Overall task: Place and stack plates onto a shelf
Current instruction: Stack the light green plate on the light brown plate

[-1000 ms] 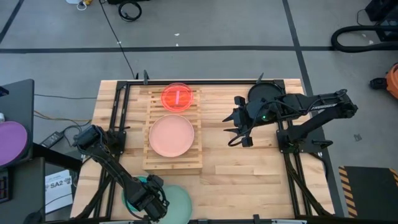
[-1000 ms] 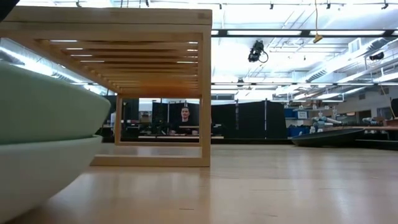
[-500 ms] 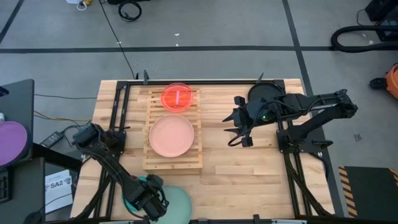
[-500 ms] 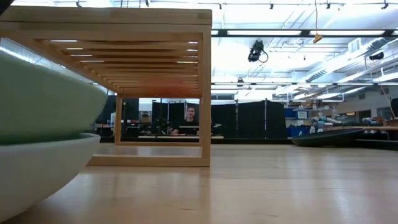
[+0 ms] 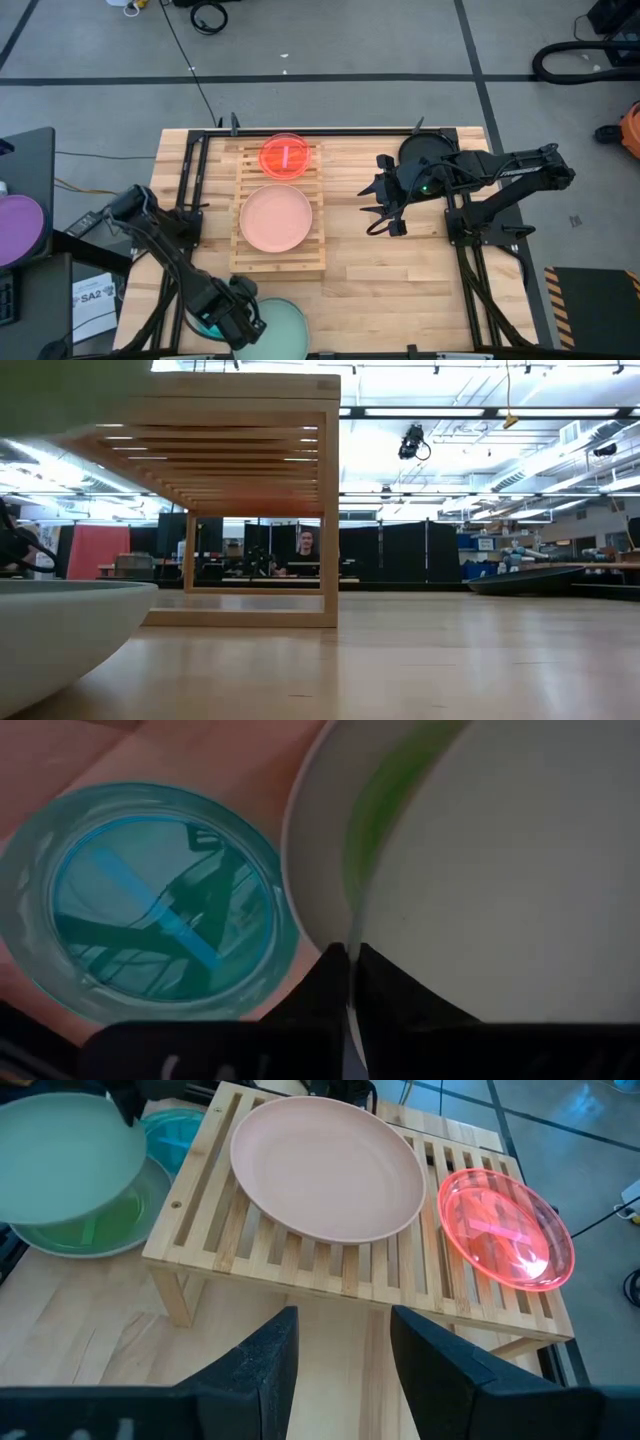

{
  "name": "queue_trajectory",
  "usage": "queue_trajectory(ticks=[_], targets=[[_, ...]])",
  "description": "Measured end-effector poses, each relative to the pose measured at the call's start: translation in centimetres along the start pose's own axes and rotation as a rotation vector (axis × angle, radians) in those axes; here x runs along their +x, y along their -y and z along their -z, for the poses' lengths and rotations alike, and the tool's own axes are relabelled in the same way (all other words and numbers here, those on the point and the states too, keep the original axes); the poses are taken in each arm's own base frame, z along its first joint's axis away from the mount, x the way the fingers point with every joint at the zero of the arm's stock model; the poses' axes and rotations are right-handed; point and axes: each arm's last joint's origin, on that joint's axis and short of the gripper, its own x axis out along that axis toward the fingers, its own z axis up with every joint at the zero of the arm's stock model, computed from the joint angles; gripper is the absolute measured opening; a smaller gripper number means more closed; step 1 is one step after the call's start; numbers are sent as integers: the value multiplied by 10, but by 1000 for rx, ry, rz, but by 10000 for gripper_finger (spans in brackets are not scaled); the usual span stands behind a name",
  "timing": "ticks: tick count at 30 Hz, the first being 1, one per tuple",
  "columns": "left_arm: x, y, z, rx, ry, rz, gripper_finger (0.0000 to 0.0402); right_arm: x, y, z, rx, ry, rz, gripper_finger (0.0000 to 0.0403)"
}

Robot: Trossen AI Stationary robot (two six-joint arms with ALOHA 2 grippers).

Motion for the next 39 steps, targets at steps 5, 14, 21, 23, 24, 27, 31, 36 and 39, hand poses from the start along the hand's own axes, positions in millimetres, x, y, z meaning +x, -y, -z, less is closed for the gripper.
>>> queue_trajectory(ticks=[5, 14, 21, 23, 24, 27, 31, 36, 39], targets=[[-18, -2, 0, 23, -12, 62, 18, 0, 0, 0, 0, 0, 0, 165], [-58, -5, -5, 21, -36, 239, 18, 0, 0, 0, 5, 0, 0, 165], [-87, -13, -22, -33, -28, 335, 18, 0, 0, 0, 8, 0, 0, 165], [-97, -16, -29, -49, -22, 368, 18, 0, 0, 0, 8, 0, 0, 165], [-101, -18, -33, -57, -18, 384, 18, 0, 0, 0, 8, 0, 0, 165], [-114, -23, -42, -85, -9, 422, 18, 0, 0, 0, 8, 0, 0, 165], [-131, -32, -55, -125, 8, 475, 18, 0, 0, 0, 8, 0, 0, 165], [-147, -48, -69, -178, 35, 494, 18, 0, 0, 0, 8, 0, 0, 165], [-154, -58, -76, -205, 51, 477, 18, 0, 0, 0, 8, 0, 0, 165]])
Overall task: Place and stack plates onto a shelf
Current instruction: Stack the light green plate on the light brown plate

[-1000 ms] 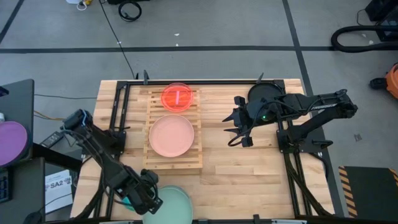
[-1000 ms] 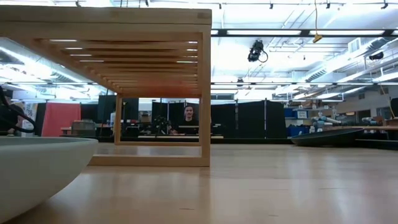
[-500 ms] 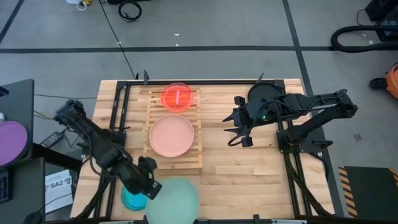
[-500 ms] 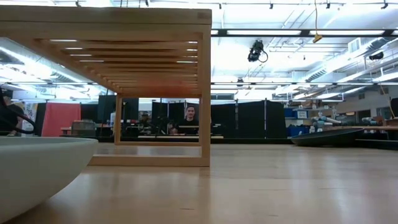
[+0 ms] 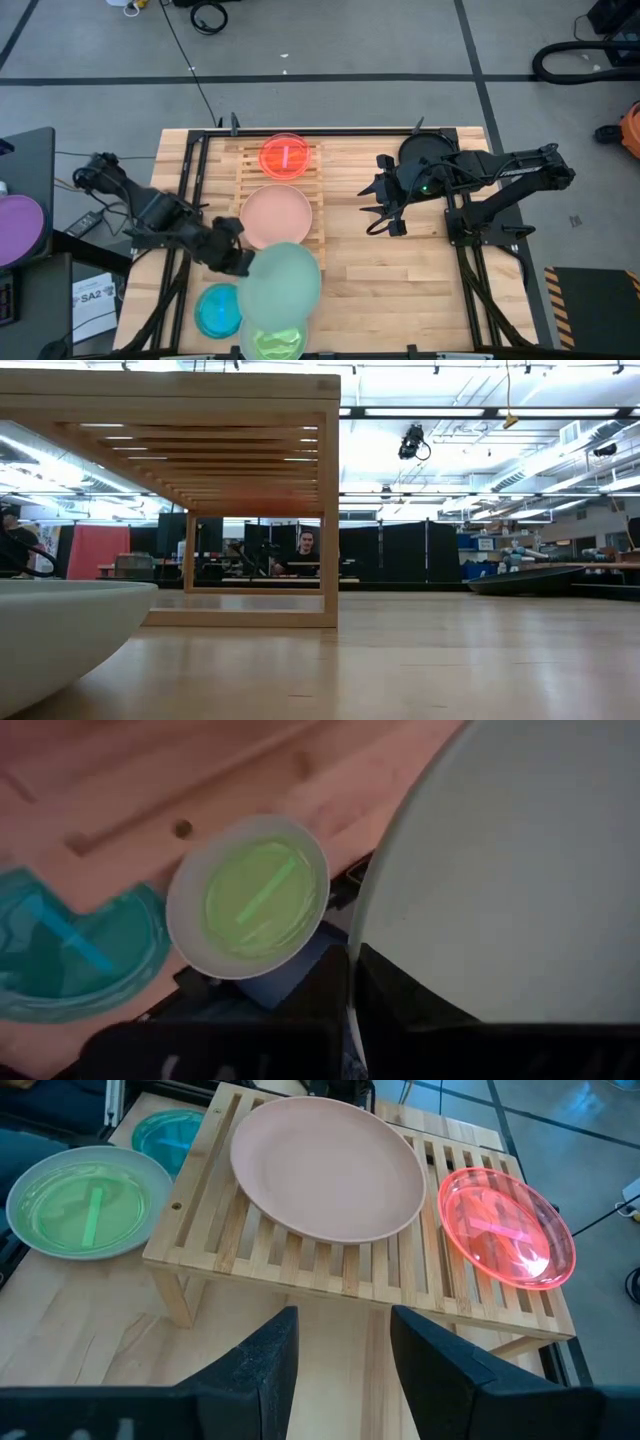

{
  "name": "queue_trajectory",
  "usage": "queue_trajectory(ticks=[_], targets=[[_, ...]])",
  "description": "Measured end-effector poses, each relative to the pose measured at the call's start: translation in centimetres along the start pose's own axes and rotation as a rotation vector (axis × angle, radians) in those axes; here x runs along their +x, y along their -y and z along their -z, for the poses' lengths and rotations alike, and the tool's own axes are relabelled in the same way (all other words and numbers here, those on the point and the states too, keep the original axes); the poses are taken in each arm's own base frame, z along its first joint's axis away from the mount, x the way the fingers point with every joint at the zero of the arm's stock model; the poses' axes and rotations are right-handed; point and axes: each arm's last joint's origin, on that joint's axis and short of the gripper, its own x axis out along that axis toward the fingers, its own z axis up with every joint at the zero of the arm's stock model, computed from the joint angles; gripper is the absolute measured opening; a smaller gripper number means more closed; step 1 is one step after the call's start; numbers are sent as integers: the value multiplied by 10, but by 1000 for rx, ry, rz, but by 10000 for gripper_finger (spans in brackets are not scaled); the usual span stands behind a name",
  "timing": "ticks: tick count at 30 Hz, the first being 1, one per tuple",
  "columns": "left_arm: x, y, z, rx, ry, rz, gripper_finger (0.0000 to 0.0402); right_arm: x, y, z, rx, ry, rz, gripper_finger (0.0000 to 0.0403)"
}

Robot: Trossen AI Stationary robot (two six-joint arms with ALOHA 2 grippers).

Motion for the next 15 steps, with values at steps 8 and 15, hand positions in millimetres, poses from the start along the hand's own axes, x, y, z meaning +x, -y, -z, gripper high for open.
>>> queue_trajectory(ticks=[8, 15], targets=[[-21, -11, -17, -13, 50, -20, 18, 0, 0, 0, 0, 0, 0, 165], [-33, -18, -35, -19, 108, -42, 18, 0, 0, 0, 0, 0, 0, 165]])
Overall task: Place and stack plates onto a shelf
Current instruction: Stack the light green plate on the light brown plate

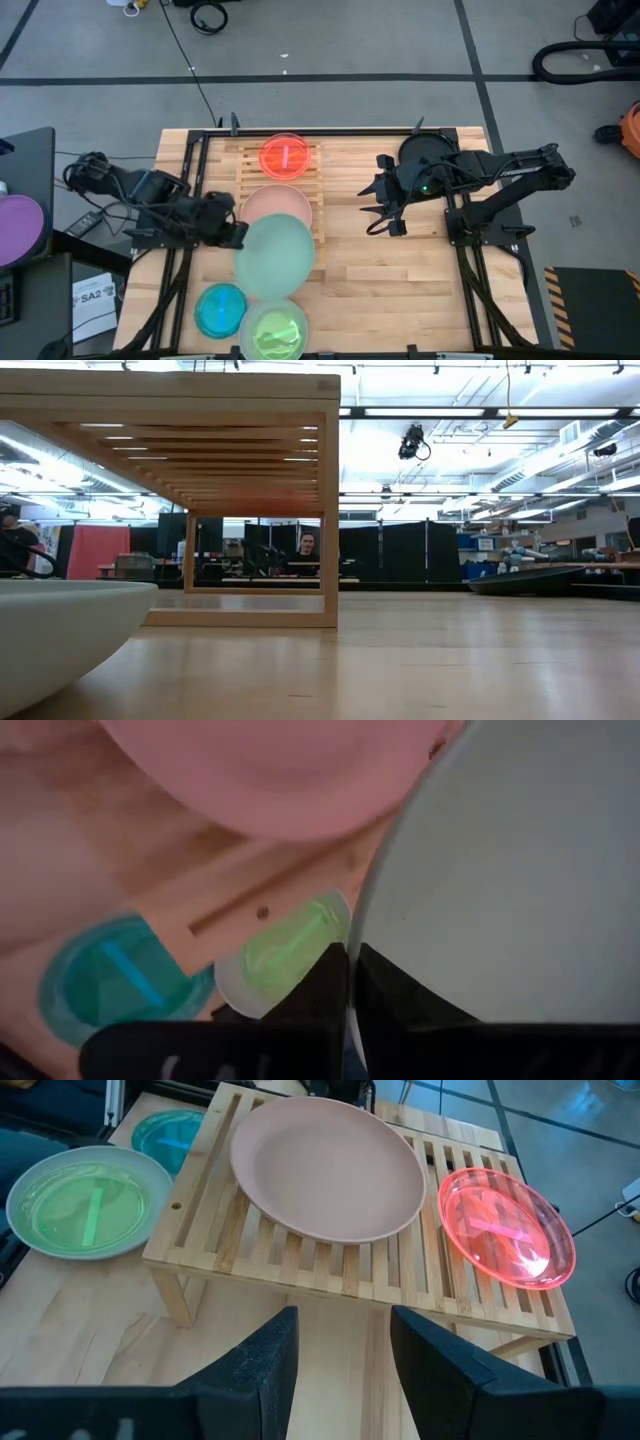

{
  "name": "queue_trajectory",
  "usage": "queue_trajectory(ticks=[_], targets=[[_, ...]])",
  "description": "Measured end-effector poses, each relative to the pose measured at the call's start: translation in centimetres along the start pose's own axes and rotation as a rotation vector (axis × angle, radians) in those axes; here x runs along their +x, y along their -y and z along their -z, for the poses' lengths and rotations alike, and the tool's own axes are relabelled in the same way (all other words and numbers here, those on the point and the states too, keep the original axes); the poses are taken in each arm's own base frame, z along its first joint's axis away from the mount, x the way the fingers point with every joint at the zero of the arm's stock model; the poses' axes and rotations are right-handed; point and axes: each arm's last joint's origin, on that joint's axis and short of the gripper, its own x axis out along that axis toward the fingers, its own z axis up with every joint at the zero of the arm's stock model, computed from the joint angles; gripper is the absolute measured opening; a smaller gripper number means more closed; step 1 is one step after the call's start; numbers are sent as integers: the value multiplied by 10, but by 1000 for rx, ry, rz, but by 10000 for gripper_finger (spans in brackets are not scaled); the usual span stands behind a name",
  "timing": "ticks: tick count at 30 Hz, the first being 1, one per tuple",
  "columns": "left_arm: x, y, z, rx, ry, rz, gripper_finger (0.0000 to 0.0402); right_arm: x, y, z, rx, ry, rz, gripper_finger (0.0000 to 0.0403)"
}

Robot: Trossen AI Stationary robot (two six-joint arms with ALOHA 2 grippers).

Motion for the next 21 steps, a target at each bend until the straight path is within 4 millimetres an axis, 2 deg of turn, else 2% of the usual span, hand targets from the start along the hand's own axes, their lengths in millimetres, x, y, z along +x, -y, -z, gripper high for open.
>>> queue_trajectory(ticks=[9, 21], targets=[[-4, -10, -28, -31, 56, -92, 18, 0, 0, 0, 0, 0, 0, 165], [-10, -18, -62, -41, 122, -130, 18, 0, 0, 0, 0, 1, 0, 165]])
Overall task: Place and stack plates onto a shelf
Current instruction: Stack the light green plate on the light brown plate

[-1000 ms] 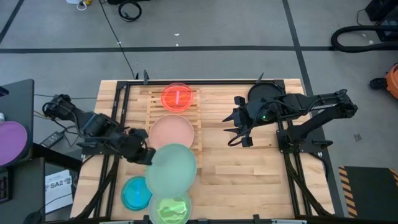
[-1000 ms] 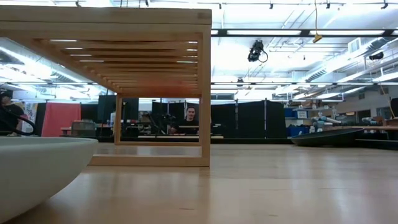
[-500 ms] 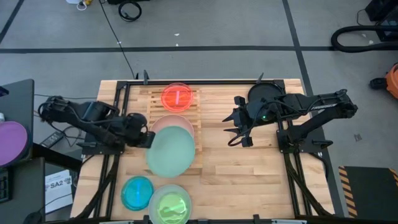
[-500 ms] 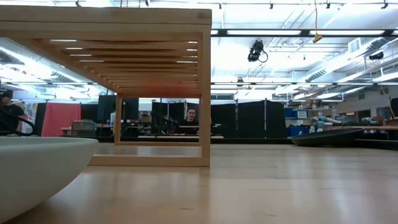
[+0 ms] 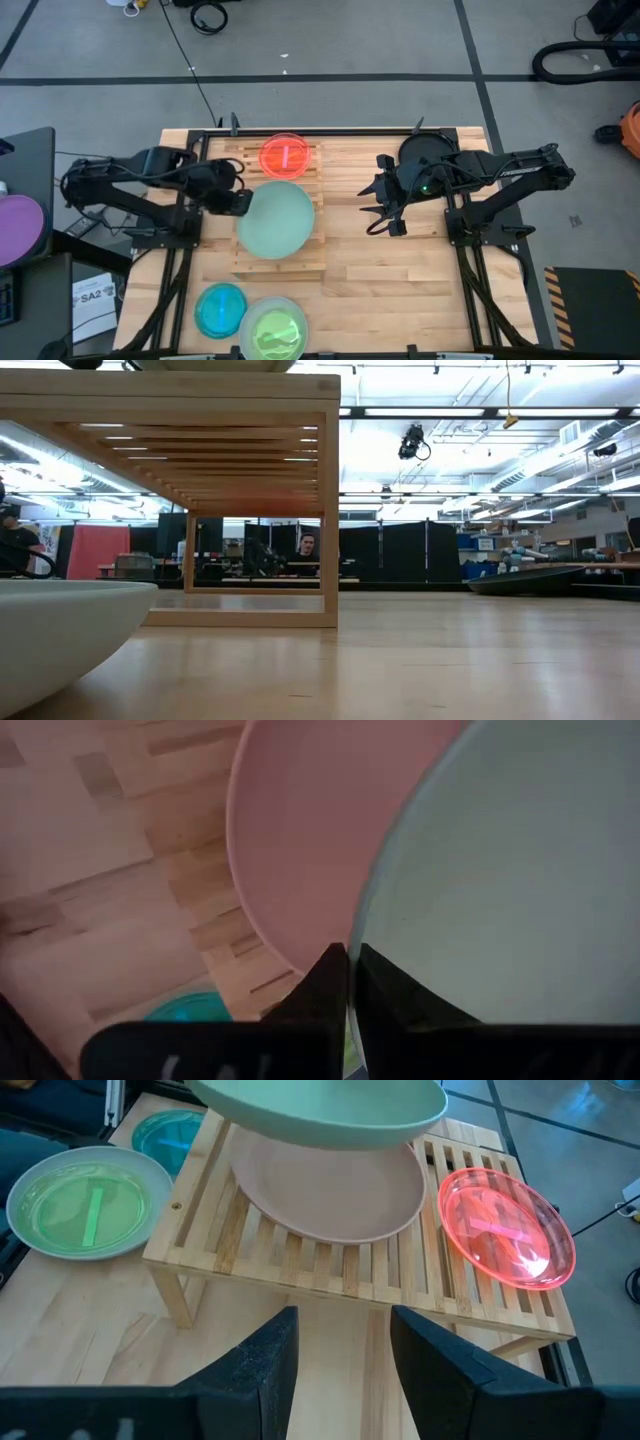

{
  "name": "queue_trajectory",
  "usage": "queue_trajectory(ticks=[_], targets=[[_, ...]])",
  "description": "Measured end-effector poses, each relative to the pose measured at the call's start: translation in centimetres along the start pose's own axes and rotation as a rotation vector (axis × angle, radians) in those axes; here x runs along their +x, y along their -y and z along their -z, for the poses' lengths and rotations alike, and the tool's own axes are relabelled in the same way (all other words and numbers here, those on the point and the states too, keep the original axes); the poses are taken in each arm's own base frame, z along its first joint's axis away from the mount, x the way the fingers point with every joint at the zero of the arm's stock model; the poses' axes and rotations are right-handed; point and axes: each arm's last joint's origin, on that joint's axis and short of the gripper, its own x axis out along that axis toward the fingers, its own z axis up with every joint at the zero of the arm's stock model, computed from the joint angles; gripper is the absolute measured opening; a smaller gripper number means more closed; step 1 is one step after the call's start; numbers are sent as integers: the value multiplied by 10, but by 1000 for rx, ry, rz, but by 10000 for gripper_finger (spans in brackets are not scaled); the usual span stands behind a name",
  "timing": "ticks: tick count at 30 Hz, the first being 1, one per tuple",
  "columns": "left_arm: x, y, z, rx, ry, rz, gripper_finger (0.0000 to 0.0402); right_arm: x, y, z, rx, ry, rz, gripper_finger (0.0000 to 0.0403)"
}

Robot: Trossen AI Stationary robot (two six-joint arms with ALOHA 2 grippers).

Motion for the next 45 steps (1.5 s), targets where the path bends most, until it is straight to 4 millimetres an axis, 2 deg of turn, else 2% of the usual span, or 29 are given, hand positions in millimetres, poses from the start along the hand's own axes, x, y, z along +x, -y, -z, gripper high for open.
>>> queue_trajectory(ticks=[13, 31, 45], targets=[[0, -6, -7, -22, -6, -49, 18, 0, 0, 0, 0, 0, 0, 165], [31, 5, -12, -34, -25, -209, 18, 0, 0, -1, 1, 7, 1, 165], [37, 7, -15, -30, 23, -236, 34, 0, 0, -1, 1, 6, 0, 165]])
